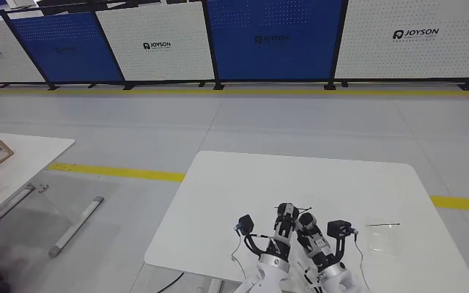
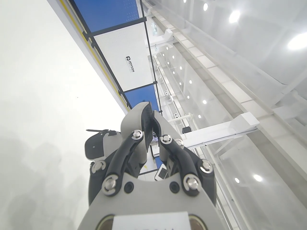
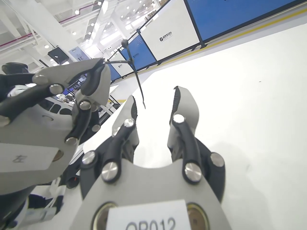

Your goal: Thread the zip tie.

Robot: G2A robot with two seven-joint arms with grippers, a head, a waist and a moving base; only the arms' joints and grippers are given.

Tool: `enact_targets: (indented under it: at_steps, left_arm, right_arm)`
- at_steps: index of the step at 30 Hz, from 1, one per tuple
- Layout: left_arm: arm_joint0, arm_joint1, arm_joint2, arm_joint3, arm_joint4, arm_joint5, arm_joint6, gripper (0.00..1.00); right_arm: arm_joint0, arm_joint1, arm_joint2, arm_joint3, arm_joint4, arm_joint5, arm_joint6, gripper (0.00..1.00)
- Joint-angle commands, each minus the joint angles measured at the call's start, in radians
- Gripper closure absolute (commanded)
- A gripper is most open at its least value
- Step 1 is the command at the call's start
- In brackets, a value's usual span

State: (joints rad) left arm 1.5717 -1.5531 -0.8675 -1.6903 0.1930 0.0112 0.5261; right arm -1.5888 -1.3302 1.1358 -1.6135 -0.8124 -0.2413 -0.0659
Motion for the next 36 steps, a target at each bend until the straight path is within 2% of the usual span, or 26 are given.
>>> enact_targets:
  at_steps: [1, 11, 13, 18, 29, 36]
  left_arm:
    - [0.002, 0.0, 0.001, -0.001, 0.004, -0.001, -0.001, 1.0]
    - [0.007, -0.001, 0.003, -0.001, 0.013, -0.001, -0.006, 1.0]
    - [0.008, -0.001, 0.004, -0.001, 0.015, 0.0, -0.007, 1.0]
    - [0.008, -0.002, 0.005, -0.001, 0.021, 0.0, -0.005, 1.0]
    - [0.013, -0.002, 0.004, -0.012, 0.015, -0.017, -0.01, 1.0]
    - [0.017, 0.006, 0.008, -0.023, 0.017, -0.036, -0.017, 1.0]
  right_arm:
    - [0.002, 0.0, 0.0, 0.001, 0.002, 0.001, 0.001, 0.69]
    - [0.015, -0.001, -0.006, 0.006, 0.007, 0.006, 0.009, 0.77]
    - [0.016, -0.001, -0.007, 0.007, 0.007, 0.006, 0.009, 0.89]
    - [0.017, -0.001, -0.008, 0.008, 0.008, 0.007, 0.009, 1.0]
    - [0.018, 0.0, -0.013, 0.01, -0.003, 0.01, 0.008, 1.0]
    - [0.021, 0.0, -0.02, 0.013, -0.018, 0.01, 0.011, 1.0]
